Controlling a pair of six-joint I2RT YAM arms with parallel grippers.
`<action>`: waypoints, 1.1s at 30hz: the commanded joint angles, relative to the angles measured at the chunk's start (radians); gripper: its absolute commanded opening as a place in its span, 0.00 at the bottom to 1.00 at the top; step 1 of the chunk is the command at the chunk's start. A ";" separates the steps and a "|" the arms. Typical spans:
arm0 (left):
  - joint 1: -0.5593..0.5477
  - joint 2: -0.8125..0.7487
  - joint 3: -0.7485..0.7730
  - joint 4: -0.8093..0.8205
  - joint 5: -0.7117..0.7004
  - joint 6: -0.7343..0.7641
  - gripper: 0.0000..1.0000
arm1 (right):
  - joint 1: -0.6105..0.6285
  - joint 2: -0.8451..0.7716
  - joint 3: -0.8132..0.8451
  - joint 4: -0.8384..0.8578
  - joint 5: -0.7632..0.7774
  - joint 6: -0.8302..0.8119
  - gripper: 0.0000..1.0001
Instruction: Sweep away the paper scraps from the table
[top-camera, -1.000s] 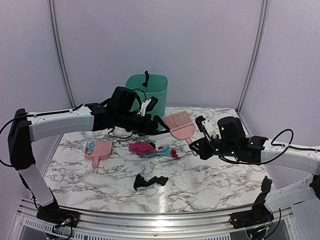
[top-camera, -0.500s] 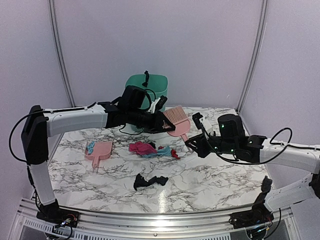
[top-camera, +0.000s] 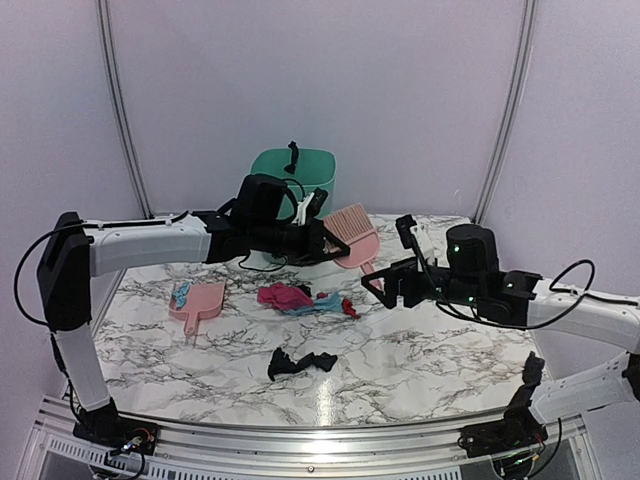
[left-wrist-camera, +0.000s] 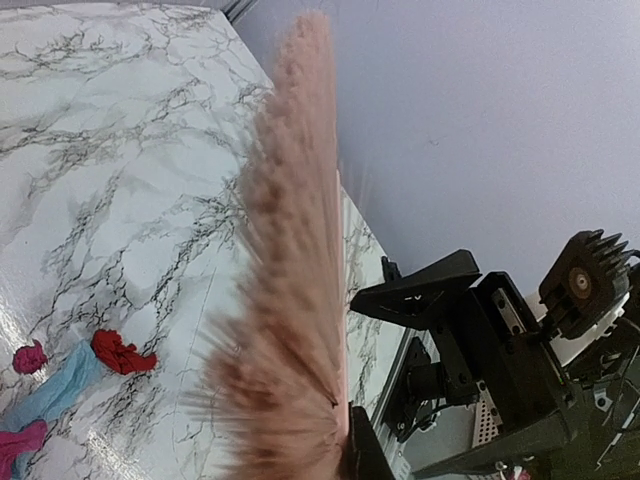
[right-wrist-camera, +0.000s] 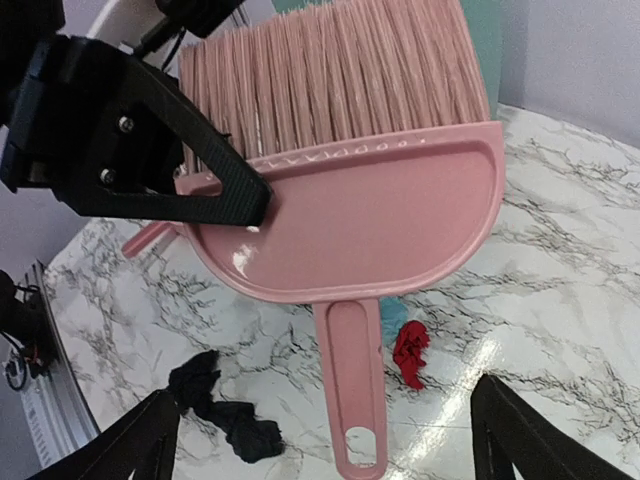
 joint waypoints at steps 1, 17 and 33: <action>0.008 -0.110 -0.006 0.115 -0.028 -0.032 0.00 | -0.037 -0.094 -0.012 0.133 -0.073 0.149 0.94; 0.009 -0.286 0.018 0.275 -0.082 -0.185 0.00 | -0.078 0.045 0.025 0.932 -0.373 0.607 0.81; 0.007 -0.330 -0.025 0.332 -0.103 -0.189 0.00 | -0.044 0.185 0.175 0.982 -0.278 0.649 0.45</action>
